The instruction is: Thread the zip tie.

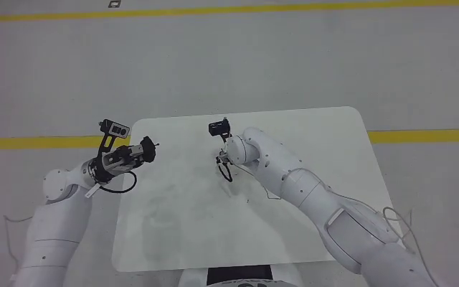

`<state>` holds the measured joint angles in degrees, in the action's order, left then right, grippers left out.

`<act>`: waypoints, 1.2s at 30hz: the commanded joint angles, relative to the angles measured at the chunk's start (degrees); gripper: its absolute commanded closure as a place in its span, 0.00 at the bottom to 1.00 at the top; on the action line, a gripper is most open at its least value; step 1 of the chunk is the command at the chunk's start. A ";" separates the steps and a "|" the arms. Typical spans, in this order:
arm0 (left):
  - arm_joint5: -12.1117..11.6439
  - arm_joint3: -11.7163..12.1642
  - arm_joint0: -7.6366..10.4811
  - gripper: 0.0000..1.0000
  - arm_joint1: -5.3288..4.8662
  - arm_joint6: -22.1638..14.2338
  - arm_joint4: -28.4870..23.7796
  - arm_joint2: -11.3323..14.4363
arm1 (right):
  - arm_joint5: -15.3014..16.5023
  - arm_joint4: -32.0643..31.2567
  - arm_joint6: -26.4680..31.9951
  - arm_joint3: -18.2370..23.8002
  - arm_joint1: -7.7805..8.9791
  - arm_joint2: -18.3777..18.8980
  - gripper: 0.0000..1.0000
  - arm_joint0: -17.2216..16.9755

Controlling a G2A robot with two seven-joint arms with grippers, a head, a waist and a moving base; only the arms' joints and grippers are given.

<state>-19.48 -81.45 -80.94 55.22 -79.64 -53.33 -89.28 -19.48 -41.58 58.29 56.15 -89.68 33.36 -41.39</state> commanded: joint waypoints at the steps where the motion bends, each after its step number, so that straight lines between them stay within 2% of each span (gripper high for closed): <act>1: 0.00 0.00 0.00 1.00 0.00 0.00 0.00 0.00 | 0.00 -0.43 -0.12 -0.42 -0.24 0.11 0.76 -0.13; 11: 0.00 0.00 0.00 1.00 0.00 0.00 0.00 0.00 | 0.00 -4.01 -0.39 -3.55 -2.21 0.73 0.85 -0.49; 18: 0.00 0.00 0.00 1.00 0.00 0.00 0.00 0.00 | 0.00 -5.41 -0.80 -5.37 -3.57 1.38 0.82 -0.55; 25: 0.00 0.00 0.00 1.00 0.00 0.00 0.00 0.00 | 0.00 -6.81 -1.65 -7.53 -4.85 1.90 0.91 -0.36; 36: 0.00 0.00 0.00 1.00 0.00 0.00 0.00 0.00 | 0.00 -9.07 -2.27 -9.94 -6.60 2.73 0.83 0.08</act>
<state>-19.48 -81.45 -80.94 55.22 -79.64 -53.33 -89.28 -19.48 -50.57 56.01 46.31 -96.20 36.05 -41.33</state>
